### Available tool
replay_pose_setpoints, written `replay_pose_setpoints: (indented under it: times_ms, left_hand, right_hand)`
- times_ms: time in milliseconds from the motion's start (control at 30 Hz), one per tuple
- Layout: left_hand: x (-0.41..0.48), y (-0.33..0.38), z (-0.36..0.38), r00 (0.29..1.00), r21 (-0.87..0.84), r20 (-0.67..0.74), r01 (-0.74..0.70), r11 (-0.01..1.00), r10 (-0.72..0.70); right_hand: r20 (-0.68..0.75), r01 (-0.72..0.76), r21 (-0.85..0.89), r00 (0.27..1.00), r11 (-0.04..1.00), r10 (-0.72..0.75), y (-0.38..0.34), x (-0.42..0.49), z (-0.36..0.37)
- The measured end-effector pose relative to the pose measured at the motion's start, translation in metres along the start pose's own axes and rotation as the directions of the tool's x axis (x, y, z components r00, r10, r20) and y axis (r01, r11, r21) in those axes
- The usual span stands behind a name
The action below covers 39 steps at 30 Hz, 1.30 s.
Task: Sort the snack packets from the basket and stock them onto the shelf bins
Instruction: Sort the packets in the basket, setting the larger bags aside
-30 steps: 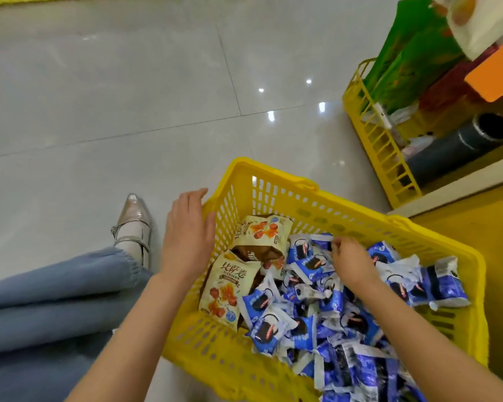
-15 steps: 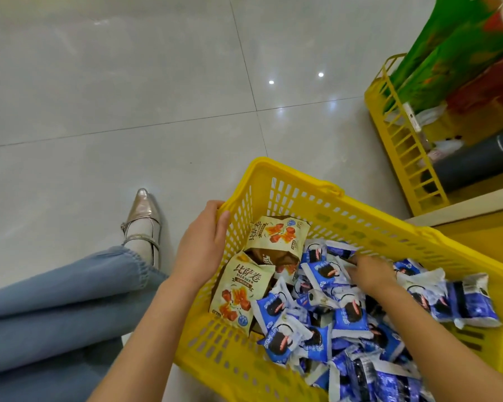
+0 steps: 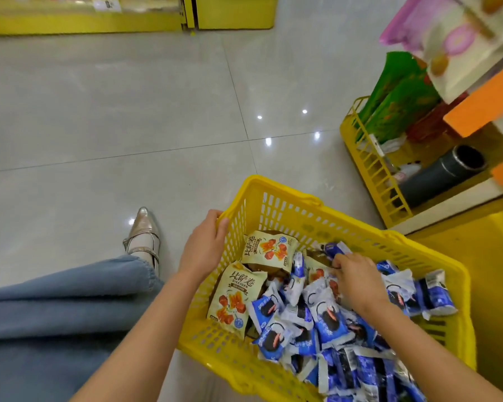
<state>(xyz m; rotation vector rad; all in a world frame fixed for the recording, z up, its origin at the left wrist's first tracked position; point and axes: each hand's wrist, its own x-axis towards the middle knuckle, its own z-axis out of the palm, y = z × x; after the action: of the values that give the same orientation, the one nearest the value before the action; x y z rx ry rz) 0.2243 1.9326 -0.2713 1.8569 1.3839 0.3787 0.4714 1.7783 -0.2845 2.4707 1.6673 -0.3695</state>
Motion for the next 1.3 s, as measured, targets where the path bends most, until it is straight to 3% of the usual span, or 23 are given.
replay_pose_setpoints:
  times_ms: [133, 200, 267, 333, 433, 533, 567, 633, 700, 800, 867, 967, 1033, 1133, 1233, 1300]
  left_hand:
    - [0.004, 0.01, -0.003, 0.995, 0.005, 0.041, 0.088, 0.996, -0.088]
    - [0.001, 0.019, -0.004, 0.996, 0.079, -0.071, 0.064, 0.995, -0.058]
    - [-0.015, 0.031, -0.004, 0.981, 0.069, -0.19, -0.02, 0.997, 0.033]
    - [-0.036, 0.047, -0.001, 0.978, -0.083, -0.201, -0.075, 0.994, 0.057]
    - [-0.071, 0.07, 0.011, 0.996, -0.369, 0.032, 0.092, 0.925, -0.086]
    - [-0.095, 0.084, 0.017, 0.882, -0.653, 0.436, 0.446, 0.613, -0.177]
    - [-0.099, 0.084, 0.018, 0.862, -0.685, 0.481, 0.485, 0.543, -0.163]
    - [-0.102, 0.077, 0.018, 0.866, -0.713, 0.462, 0.492, 0.5, -0.194]
    - [-0.101, 0.066, 0.014, 0.851, -0.723, 0.468, 0.524, 0.451, -0.239]
    - [-0.098, 0.054, 0.006, 0.797, -0.711, 0.58, 0.596, 0.373, -0.169]
    - [-0.096, 0.051, 0.006, 0.82, -0.719, 0.549, 0.561, 0.41, -0.16]
    - [-0.089, 0.051, 0.006, 0.916, -0.714, 0.376, 0.382, 0.586, -0.14]
    - [-0.086, 0.055, 0.003, 0.936, -0.609, 0.35, 0.252, 0.752, -0.03]
    - [-0.081, 0.053, 0.001, 0.939, -0.412, 0.33, 0.052, 0.91, 0.095]
    - [-0.067, 0.035, -0.006, 0.99, -0.036, -0.051, -0.136, 0.99, 0.135]
    - [-0.055, 0.016, -0.015, 0.972, 0.102, -0.206, -0.09, 0.991, 0.11]
  right_hand:
    - [-0.128, 0.066, -0.134, 0.988, 0.989, -0.083, -0.003, -0.021, -0.031]
    - [-0.156, 0.067, -0.138, 0.984, 0.988, -0.089, -0.004, -0.029, -0.047]
    - [-0.227, 0.063, -0.035, 0.971, 0.997, -0.069, -0.006, -0.038, -0.061]
    - [-0.314, 0.052, 0.126, 0.949, 0.991, -0.009, -0.013, -0.049, -0.073]
    - [-0.383, 0.075, 0.438, 0.917, 0.896, 0.11, -0.031, -0.068, -0.08]
    - [-0.348, 0.134, 0.703, 0.921, 0.698, 0.174, -0.054, -0.086, -0.079]
    - [-0.319, 0.151, 0.759, 0.934, 0.634, 0.16, -0.061, -0.091, -0.078]
    - [-0.263, 0.179, 0.801, 0.962, 0.572, 0.067, -0.07, -0.101, -0.073]
    - [-0.204, 0.211, 0.799, 0.976, 0.563, -0.077, -0.072, -0.11, -0.067]
    - [-0.141, 0.221, 0.796, 0.973, 0.564, -0.184, -0.068, -0.113, -0.062]
    - [-0.081, 0.153, 0.831, 0.984, 0.535, -0.157, -0.065, -0.109, -0.061]
    - [0.125, -0.09, 0.936, 0.989, 0.34, -0.081, -0.065, -0.096, -0.06]
    - [0.256, -0.234, 0.946, 0.964, 0.224, -0.076, -0.065, -0.087, -0.053]
    - [0.323, -0.317, 0.938, 0.946, 0.143, -0.02, -0.072, -0.071, -0.042]
    - [0.342, -0.352, 0.929, 0.934, 0.11, 0.103, -0.085, -0.046, -0.031]
    - [0.334, -0.363, 0.923, 0.92, 0.126, 0.204, -0.091, -0.026, -0.023]
